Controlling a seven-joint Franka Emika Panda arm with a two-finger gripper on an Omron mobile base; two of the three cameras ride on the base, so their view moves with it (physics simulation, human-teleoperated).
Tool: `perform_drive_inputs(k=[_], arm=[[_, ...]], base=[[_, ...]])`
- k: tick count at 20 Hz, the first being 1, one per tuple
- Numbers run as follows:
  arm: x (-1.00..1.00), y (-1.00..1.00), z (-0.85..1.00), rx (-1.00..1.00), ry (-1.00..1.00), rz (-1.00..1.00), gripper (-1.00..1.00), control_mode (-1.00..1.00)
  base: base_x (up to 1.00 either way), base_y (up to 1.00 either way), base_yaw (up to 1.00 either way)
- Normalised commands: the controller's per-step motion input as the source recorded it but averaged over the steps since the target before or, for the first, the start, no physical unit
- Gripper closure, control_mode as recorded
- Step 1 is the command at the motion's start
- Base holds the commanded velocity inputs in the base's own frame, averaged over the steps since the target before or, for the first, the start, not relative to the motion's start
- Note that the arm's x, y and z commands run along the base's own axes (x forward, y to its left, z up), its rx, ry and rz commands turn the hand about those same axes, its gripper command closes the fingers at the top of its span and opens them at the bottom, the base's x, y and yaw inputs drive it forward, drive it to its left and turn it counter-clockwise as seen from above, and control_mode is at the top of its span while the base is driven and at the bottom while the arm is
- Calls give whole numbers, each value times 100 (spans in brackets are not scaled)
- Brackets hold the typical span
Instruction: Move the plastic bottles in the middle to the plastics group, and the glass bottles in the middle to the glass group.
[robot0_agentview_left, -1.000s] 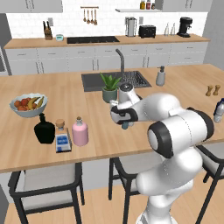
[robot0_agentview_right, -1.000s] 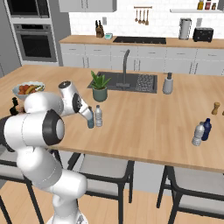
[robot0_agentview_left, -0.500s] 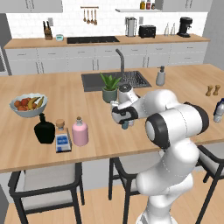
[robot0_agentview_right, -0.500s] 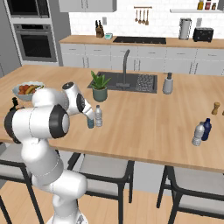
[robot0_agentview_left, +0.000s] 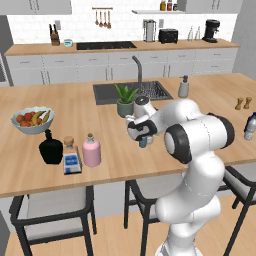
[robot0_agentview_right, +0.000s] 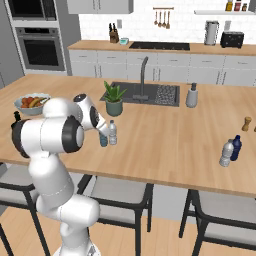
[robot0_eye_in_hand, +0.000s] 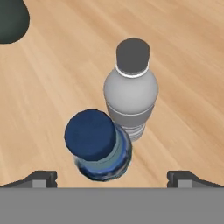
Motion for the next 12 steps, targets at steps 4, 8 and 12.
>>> perform_drive_inputs(k=[4,8,12], arm=[[19,0,-12,0,0,0,-100,-100],[15,-2,-11,0,0,0,-100,-100],[10,-4,-10,-1,0,-1,-100,-100]], base=[[0,0,0],[0,0,0],[0,0,0]])
